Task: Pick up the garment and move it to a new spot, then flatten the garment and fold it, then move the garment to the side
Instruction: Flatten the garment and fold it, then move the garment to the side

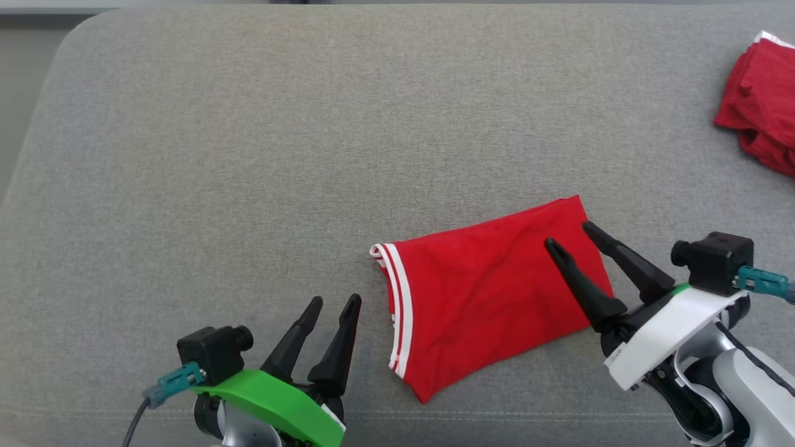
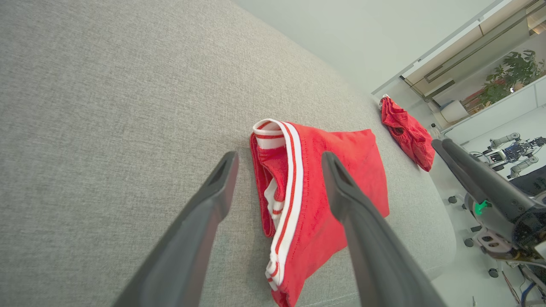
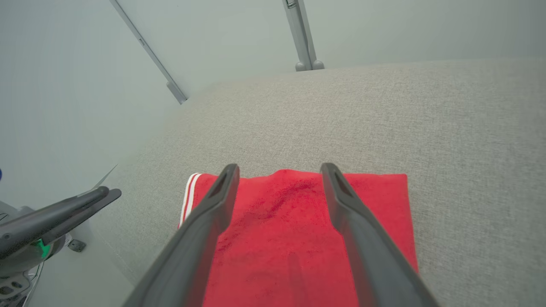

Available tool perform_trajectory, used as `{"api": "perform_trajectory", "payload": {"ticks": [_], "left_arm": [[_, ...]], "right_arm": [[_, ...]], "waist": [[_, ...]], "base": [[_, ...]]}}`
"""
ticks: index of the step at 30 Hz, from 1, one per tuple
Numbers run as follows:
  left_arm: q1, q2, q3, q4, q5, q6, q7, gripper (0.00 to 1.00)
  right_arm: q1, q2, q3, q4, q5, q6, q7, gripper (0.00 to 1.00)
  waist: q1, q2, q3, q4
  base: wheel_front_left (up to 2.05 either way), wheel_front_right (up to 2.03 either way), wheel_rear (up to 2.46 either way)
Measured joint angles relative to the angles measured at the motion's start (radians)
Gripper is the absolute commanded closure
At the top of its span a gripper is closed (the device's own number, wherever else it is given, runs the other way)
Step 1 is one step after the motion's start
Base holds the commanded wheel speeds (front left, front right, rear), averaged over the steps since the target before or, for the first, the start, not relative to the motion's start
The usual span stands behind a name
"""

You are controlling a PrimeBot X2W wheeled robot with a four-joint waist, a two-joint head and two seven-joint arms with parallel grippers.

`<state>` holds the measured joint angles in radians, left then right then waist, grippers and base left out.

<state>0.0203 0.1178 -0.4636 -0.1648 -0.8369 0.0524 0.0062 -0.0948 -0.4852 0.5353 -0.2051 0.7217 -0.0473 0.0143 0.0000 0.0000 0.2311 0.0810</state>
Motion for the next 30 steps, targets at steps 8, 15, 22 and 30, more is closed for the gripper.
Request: {"api": "perform_trajectory", "payload": {"ticks": [8, 15, 22, 30], "left_arm": [[-0.001, 0.005, -0.041, -0.020, 0.050, 0.000, 0.029, 0.00], [-0.011, 0.023, -0.049, -0.045, 0.071, 0.011, 0.046, 0.00], [-0.027, 0.054, -0.015, -0.059, 0.131, 0.029, 0.046, 0.00], [-0.033, 0.070, 0.041, -0.076, 0.171, 0.044, 0.035, 0.00]], "right_arm": [[0.064, -0.023, -0.087, 0.099, 0.115, -0.006, -0.034, 0.00], [0.081, -0.021, -0.144, 0.190, 0.220, 0.028, -0.051, 0.00], [0.063, 0.008, -0.161, 0.281, 0.310, 0.100, -0.056, 0.00], [-0.013, 0.021, -0.166, 0.346, 0.370, 0.145, -0.044, 0.00]], "waist": [[0.0000, 0.0000, 0.019, -0.065], [0.0000, 0.0000, 0.066, -0.071], [0.0000, 0.0000, 0.108, -0.045], [0.0000, 0.0000, 0.148, 0.005]], "base": [[0.00, 0.00, 0.00], [0.00, 0.00, 0.00], [0.00, 0.00, 0.00], [0.00, 0.00, 0.00]]}}
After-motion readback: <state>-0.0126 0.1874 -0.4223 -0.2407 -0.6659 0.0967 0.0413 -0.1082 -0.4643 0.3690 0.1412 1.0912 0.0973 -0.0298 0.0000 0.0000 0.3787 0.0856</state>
